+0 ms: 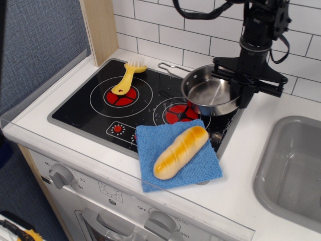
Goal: Place the pot behind the towel with the bread on it
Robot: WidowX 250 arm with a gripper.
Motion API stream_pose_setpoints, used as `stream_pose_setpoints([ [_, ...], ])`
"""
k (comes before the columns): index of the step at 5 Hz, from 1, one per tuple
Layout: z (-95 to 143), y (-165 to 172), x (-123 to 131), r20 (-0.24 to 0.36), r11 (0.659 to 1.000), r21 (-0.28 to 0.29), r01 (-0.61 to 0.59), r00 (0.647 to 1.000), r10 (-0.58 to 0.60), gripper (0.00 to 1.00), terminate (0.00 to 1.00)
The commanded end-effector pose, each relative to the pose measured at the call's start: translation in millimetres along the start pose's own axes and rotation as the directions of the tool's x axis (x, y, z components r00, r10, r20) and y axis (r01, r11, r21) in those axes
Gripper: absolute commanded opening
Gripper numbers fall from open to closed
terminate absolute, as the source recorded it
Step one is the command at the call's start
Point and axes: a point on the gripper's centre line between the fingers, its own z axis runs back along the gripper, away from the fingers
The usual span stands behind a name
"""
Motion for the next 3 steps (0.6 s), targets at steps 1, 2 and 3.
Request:
stream_pose_setpoints([
  [1,2.4,-7.6,15.9,0.035,1.000,-0.003,0.029,0.999,-0.029,0.00,0.00],
  [2,2.3,-7.3,15.2,0.023,0.999,-0.016,0.032,0.999,-0.032,1.00,0.00],
  [3,11.9,-4.5,15.9,0.033,0.999,-0.029,0.033,0.999,-0.032,1.00,0.00],
])
